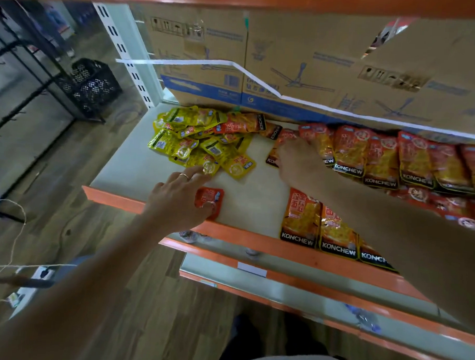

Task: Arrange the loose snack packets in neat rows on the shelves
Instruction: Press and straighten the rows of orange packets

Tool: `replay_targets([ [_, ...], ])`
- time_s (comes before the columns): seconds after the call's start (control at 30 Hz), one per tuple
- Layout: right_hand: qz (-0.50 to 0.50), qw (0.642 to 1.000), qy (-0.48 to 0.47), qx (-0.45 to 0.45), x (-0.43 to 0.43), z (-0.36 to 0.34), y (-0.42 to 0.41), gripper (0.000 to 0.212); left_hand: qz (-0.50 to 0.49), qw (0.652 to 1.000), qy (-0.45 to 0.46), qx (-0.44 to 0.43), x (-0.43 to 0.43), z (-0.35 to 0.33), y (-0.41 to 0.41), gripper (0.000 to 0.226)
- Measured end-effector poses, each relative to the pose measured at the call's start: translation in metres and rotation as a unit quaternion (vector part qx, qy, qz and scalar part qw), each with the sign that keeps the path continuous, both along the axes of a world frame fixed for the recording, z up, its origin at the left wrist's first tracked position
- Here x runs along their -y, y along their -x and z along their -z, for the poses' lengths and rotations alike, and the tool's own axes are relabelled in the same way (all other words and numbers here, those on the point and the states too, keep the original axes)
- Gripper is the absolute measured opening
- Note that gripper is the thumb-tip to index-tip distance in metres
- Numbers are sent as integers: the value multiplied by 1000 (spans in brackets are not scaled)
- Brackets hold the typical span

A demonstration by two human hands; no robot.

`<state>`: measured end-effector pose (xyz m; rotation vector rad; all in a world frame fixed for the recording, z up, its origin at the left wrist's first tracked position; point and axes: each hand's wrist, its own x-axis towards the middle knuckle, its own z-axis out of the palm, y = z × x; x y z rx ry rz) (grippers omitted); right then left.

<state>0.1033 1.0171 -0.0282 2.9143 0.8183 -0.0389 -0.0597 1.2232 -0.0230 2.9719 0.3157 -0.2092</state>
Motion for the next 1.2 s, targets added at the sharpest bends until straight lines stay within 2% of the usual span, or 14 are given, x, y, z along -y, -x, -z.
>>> replay_targets([
  [0.13,-22,994,-102,31,-8,1,1,20,14,1000,24,-1,-4,1,0,59],
  [0.27,-39,993,-113,17,-24,-15,-4,22,18,998,50,45,-5,3,0,40],
  [0.43,-47,991,-125,-15,-40,-18,-18,23,-63,988,101,100,-6,-3,-3,23],
  [0.5,-47,989,-129,-60,-49,-18,-17,27,-108,979,134,111,-6,-10,-6,22],
  [0.57,-33,984,-128,-119,-59,-14,-13,41,-160,962,184,126,-9,-14,-10,23],
  [0.67,-25,983,-128,-131,-72,-6,-2,55,-226,911,301,168,-11,-22,-9,22],
  [0.73,-15,981,-140,-136,-78,-2,2,53,-252,879,351,201,-10,-25,-6,11],
  [0.83,17,971,-160,-176,-80,-4,4,48,-289,835,416,218,-11,-30,-4,8],
  [0.93,52,937,-240,-250,-71,-8,4,37,-307,792,477,224,-13,-34,-1,1],
  [1.03,56,875,-324,-356,-50,-25,9,45,-321,765,510,227,-11,-36,0,7],
  [1.13,61,833,-369,-407,-31,-47,17,29,-346,740,531,225,-7,-36,-3,9],
  [1.2,93,773,-431,-455,-18,-60,22,23,-352,732,542,216,-1,-37,-8,15],
])
